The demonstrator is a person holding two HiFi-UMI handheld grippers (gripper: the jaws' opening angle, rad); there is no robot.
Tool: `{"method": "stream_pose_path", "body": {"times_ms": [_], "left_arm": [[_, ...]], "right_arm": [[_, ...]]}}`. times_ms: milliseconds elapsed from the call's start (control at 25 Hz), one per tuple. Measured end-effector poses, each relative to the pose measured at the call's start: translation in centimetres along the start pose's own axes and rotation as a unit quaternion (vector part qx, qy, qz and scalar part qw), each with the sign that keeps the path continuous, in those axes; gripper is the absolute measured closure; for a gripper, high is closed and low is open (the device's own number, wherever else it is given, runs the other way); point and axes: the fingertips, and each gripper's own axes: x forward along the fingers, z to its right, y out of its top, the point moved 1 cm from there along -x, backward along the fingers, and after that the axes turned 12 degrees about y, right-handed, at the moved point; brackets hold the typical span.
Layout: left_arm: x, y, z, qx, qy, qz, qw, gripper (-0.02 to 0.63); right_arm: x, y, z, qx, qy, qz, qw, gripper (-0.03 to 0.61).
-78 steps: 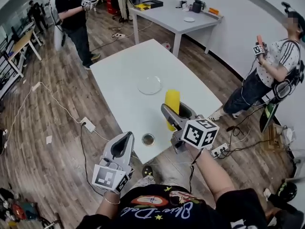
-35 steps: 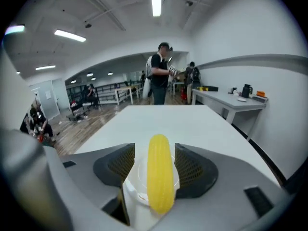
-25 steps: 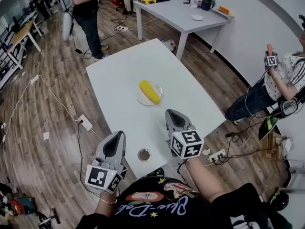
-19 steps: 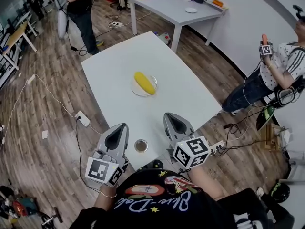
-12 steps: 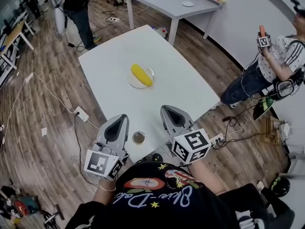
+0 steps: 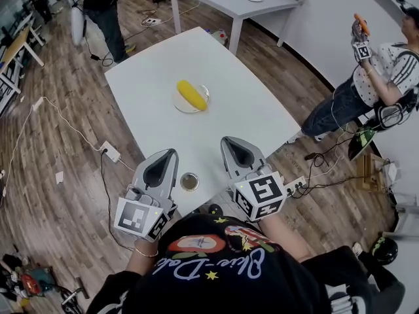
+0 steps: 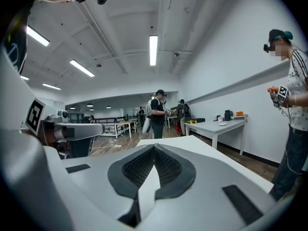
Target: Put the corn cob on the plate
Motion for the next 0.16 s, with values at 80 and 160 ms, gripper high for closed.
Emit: {"method": "stream_pose_path", "body": {"times_ms": [80,160], "left_arm": [[0.12,-0.16,0.03,0.001,0.0,0.0,1.0,0.611],[0.21,-0.26,-0.06,0.003,0.001,0.001,1.0,0.611]], "right_arm": [[0.01,-0.08,0.12,-0.007,-0.002,0.0,1.0,0.565],[0.16,-0.18,0.2,-0.006,-0.002,-0.001,1.0,0.565]]}}
